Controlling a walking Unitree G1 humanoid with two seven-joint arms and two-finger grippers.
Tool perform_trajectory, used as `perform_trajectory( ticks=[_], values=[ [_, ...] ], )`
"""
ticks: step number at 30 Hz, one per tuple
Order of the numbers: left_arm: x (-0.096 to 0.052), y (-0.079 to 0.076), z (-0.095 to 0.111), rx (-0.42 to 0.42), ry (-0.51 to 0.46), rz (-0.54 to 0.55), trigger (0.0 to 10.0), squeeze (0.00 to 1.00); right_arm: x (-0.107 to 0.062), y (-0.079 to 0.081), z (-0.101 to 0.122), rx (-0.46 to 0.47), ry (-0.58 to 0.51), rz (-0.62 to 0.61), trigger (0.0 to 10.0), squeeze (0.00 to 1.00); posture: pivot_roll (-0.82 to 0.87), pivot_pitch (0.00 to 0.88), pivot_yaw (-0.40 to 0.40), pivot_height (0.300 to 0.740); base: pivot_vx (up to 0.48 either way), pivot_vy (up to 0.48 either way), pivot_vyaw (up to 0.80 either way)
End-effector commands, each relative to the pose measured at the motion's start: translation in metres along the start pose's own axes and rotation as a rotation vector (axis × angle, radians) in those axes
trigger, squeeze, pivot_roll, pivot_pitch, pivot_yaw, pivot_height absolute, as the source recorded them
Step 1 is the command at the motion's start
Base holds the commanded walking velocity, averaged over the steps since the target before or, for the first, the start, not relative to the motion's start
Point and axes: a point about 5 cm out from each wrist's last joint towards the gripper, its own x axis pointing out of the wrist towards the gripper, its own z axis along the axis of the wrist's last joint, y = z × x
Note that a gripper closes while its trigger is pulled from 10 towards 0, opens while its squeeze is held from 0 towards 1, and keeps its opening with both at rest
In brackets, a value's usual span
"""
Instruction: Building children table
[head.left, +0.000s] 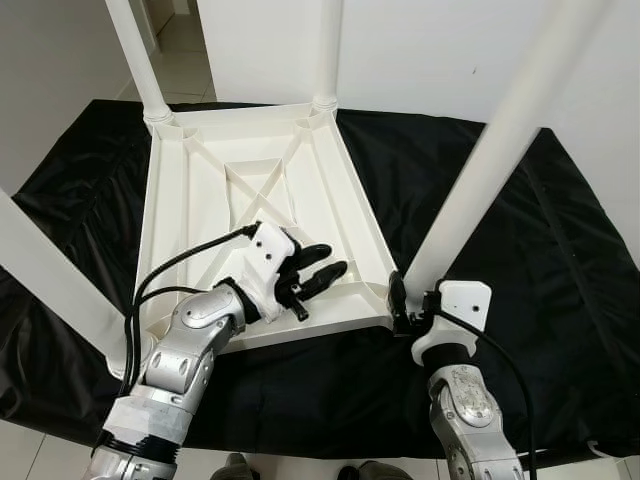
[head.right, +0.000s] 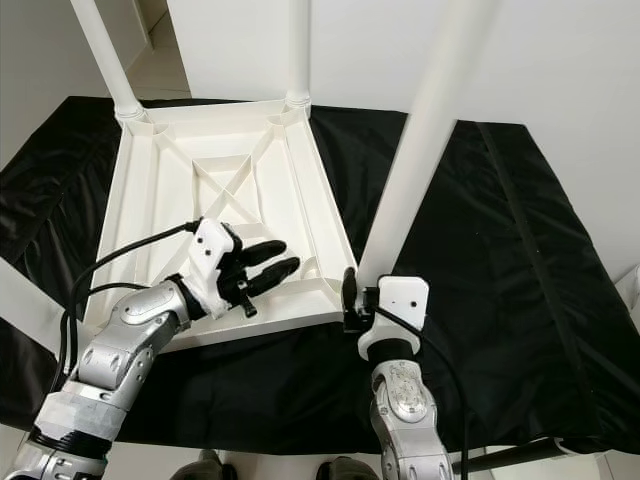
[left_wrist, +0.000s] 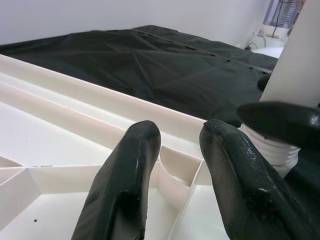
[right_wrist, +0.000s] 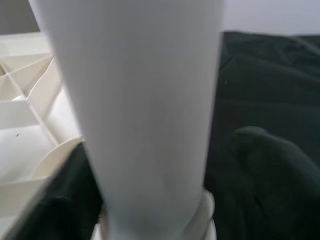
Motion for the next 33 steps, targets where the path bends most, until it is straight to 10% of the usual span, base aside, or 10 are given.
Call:
perform_trajectory(
  ticks=[1, 22, 33],
  values=[
    [0.0, 0.003, -0.005, 0.012, 0.024, 0.029, 10.0, 0.0, -0.004, -0.005, 0.006, -0.02, -0.062, -0.009, 10.0, 0.0, -0.03, 0.057, 0.014, 0.74, 0.0, 0.0, 0.0],
    [-0.001, 0.001, -0.008, 0.022, 0.002, 0.043, 10.0, 0.0, -0.04, -0.023, 0.0, -0.074, -0.114, 0.039, 10.0, 0.0, -0.04, 0.032, 0.019, 0.74, 0.0, 0.0, 0.0],
    [-0.023, -0.011, -0.004, -0.04, -0.004, -0.202, 10.0, 0.0, -0.031, -0.033, 0.005, -0.133, -0.095, 0.252, 10.0, 0.0, -0.04, 0.038, 0.026, 0.74, 0.0, 0.0, 0.0]
  ],
)
